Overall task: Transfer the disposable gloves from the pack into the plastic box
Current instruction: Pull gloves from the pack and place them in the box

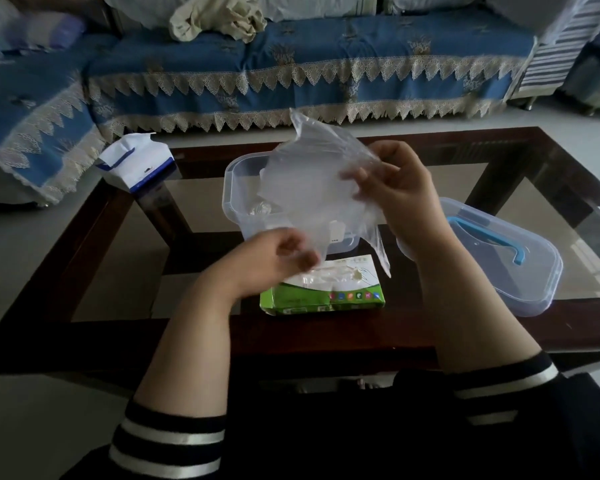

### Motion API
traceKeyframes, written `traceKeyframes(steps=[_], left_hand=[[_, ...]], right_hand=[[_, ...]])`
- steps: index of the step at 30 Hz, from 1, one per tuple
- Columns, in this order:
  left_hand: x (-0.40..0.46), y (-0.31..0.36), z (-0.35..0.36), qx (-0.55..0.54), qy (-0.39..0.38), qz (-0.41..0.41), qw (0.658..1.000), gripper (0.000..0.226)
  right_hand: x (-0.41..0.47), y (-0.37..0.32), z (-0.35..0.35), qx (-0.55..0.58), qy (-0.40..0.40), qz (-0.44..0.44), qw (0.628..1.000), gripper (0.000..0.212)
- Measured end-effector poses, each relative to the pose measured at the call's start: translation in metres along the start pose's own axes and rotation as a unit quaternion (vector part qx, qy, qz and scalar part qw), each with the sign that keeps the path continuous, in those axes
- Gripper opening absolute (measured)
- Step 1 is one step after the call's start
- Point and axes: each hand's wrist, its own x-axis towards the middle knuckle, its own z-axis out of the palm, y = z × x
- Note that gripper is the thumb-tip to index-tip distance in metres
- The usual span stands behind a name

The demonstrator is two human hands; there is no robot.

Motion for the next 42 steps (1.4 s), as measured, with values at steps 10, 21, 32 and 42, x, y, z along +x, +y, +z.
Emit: traceKeyframes(steps=[10,21,32,42], left_hand=[[0.038,0.033,-0.011,-0.121,0.283,0.192,0.932,0.06],[0.093,0.023,-0.05,-0.087,0.366,0.059,0.925,0.041],[0.115,0.005,-0.05,0.318,0.066,-0.165,0.931,0.041],[0.084,0.01,-0.042,0.302,0.307,-0.024,0.902,0.009]], right_hand=[[0.008,0.006,-0.001,-0.042,-0.017,0.069,0.997,0.062],[0.031,0.024,-0.03,-0.184,0.334,-0.068,0.922,0.036],[0.015,0.02,-0.008,-0.295,-0.08,0.03,0.952,0.013],[-0.004,0.021,0.001,-0.321,-0.14,0.038,0.936,0.008]])
